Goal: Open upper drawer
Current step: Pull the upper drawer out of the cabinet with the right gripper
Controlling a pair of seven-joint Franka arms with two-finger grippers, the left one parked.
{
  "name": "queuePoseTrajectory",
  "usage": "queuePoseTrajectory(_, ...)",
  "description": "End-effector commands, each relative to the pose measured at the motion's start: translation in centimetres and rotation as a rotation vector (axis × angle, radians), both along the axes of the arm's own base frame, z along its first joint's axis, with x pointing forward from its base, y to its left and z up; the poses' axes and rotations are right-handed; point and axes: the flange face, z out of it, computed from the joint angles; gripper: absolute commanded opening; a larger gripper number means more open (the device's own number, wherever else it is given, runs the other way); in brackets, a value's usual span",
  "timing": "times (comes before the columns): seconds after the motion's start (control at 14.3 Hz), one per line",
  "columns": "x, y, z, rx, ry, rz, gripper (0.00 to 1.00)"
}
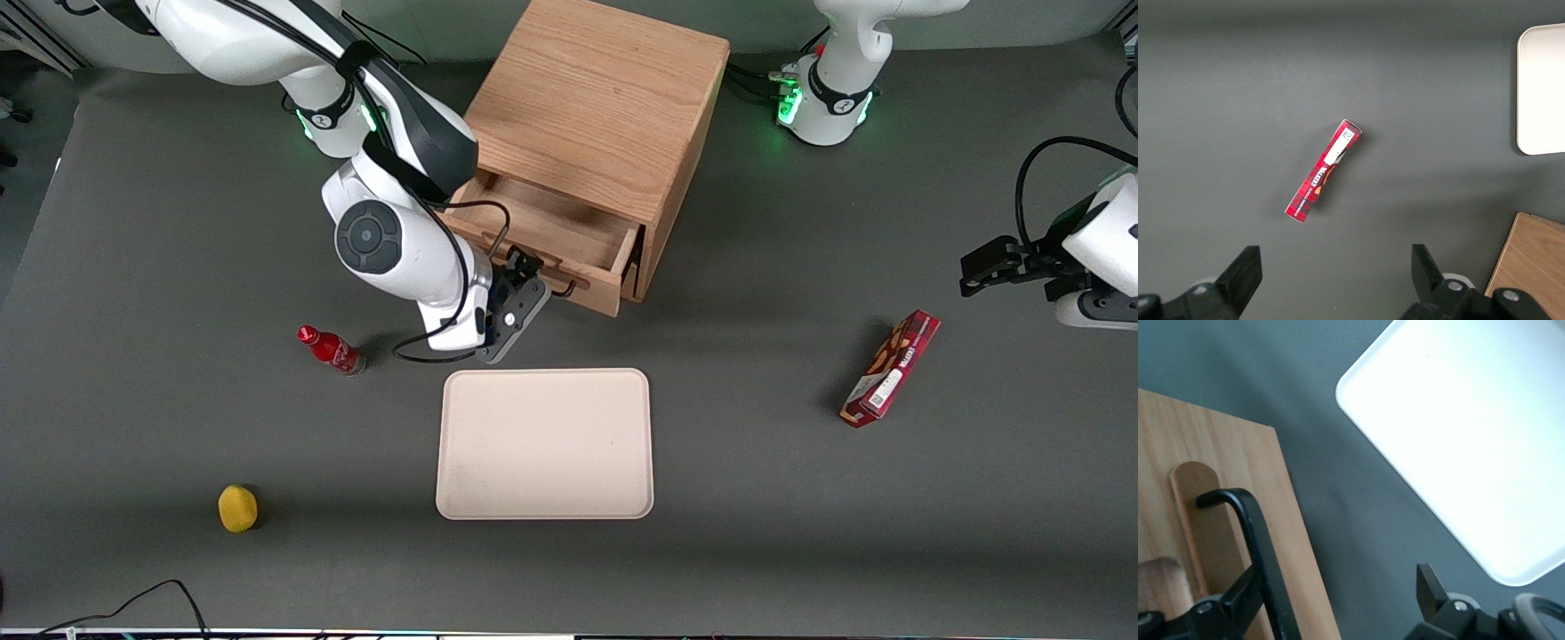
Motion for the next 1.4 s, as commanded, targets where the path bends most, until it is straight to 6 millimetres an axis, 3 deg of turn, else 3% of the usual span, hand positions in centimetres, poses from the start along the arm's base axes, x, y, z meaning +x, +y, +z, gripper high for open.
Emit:
queuePoseTrajectory(0.0,2.6,0.0,-0.3,-0.007,-0.003,-0.011,1.00)
queuePoseTrajectory(0.21,5.3,-2.0,-0.2,-0.036,-0.002,-0.035,1.00)
queuePoseTrajectory(1.05,11.3,-7.6,0.2,-0.036,-0.075,-0.019,1.00)
queuePoseTrajectory(1.33,13.9,-10.5,-0.3,-0.041,-0.126,0.026,1.00)
